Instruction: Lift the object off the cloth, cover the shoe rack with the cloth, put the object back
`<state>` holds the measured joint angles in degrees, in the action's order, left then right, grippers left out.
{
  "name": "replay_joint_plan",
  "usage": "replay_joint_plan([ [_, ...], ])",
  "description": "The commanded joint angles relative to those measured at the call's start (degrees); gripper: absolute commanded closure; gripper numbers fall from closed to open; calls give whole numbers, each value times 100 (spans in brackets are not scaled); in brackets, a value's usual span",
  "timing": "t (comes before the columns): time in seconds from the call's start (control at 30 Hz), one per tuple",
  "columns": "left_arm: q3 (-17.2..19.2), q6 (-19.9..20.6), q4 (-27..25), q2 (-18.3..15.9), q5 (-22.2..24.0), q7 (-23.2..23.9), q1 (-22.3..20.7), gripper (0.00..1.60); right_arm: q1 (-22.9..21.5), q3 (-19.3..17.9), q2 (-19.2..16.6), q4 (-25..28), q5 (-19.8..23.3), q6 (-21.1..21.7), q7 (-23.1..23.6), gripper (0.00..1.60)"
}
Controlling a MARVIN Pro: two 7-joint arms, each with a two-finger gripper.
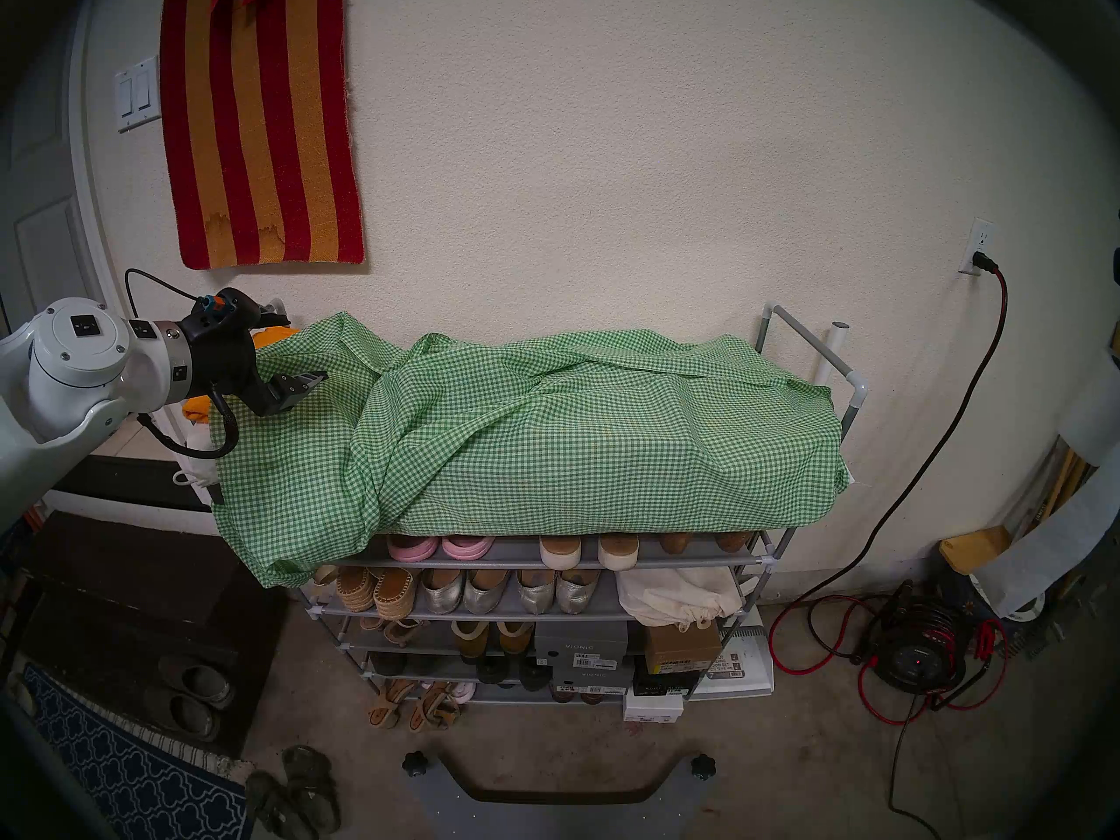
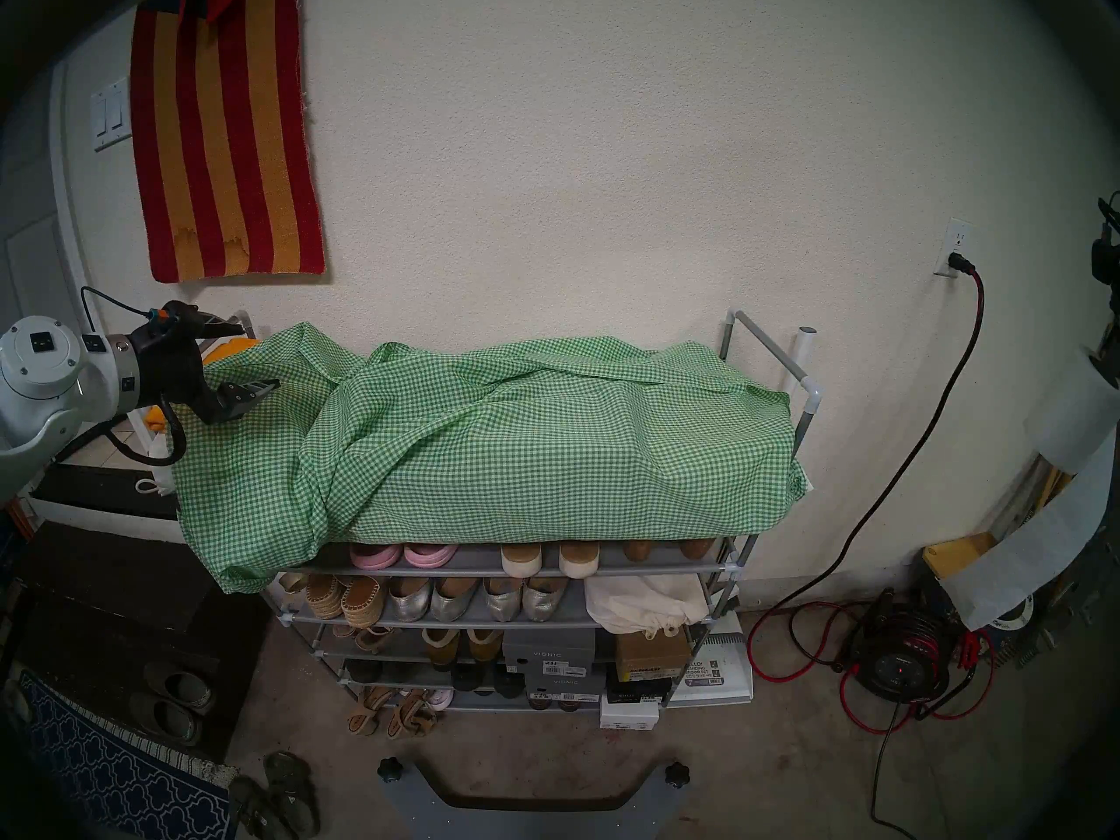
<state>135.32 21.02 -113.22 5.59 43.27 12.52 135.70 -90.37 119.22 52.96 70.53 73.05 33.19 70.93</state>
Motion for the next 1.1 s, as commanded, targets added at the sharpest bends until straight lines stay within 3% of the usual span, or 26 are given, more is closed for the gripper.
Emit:
replay_joint_plan([
  [0.0, -101, 111, 19, 14, -118, -14, -62, 0, -11, 0, 23, -28, -4, 5, -16, 160],
  [0.67, -364, 460, 199, 14, -336, 48, -410, 0, 12, 30, 49, -36, 41, -38, -20, 160],
  [0.7, -384, 486, 208, 14, -346, 81, -446, 41, 15, 33, 51, -37, 45, -42, -20, 160],
  [0.77, -401, 514, 222, 14, -354, 128, -485, 60, 17, 36, 54, -38, 50, -45, -20, 160],
  [0.83, -415, 532, 230, 14, -363, 156, -508, 57, 18, 38, 56, -39, 53, -47, -21, 160],
  [0.9, -444, 559, 244, 14, -376, 200, -539, 67, 21, 42, 59, -39, 57, -51, -21, 160],
  [0.97, -478, 581, 256, 14, -390, 239, -565, 120, 23, 45, 61, -40, 62, -55, -22, 160],
  [1.03, -510, 596, 261, 14, -406, 266, -589, 160, 25, 48, 64, -41, 66, -58, -22, 160],
  [1.07, -528, 605, 265, 14, -415, 280, -608, 160, 26, 50, 65, -42, 69, -60, -22, 160],
])
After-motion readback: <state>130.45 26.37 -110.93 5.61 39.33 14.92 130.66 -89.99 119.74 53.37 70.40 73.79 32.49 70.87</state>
